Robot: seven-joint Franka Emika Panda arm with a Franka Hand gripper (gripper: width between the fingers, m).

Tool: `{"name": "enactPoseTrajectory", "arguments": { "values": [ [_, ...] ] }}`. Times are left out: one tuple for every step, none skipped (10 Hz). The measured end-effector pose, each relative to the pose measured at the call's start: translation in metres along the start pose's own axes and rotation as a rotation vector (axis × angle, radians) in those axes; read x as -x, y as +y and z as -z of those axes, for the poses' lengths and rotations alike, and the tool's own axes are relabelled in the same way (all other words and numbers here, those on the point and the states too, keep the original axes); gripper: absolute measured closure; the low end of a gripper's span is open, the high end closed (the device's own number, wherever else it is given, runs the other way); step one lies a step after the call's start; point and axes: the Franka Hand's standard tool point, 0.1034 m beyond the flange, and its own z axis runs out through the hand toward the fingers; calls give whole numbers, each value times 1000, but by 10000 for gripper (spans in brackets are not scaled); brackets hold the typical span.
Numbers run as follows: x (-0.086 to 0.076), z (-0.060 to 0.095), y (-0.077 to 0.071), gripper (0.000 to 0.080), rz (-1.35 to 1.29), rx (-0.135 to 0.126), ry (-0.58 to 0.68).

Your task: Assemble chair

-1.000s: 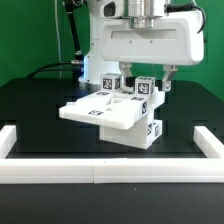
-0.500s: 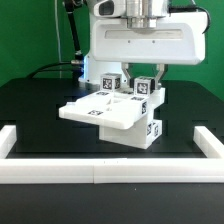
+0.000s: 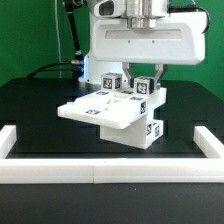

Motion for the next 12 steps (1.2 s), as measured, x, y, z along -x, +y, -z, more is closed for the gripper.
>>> {"name": "enactPoseTrajectory", "arguments": {
  "values": [
    [0,0,0,515,-60,0,0],
    [0,0,0,515,-152,0,0],
    [0,0,0,515,-203,0,0],
    [0,0,0,515,-213,0,0],
    [0,0,0,441,-212,0,0],
    [0,0,0,257,-212,0,0],
    [0,0,0,180,-212,0,0],
    [0,0,0,180,-212,0,0],
    [0,0,0,156,-212,0,0],
    [0,0,0,156,-212,0,0],
    [0,0,0,151,-212,0,0],
    [0,0,0,150,-212,0,0]
  ]
}}
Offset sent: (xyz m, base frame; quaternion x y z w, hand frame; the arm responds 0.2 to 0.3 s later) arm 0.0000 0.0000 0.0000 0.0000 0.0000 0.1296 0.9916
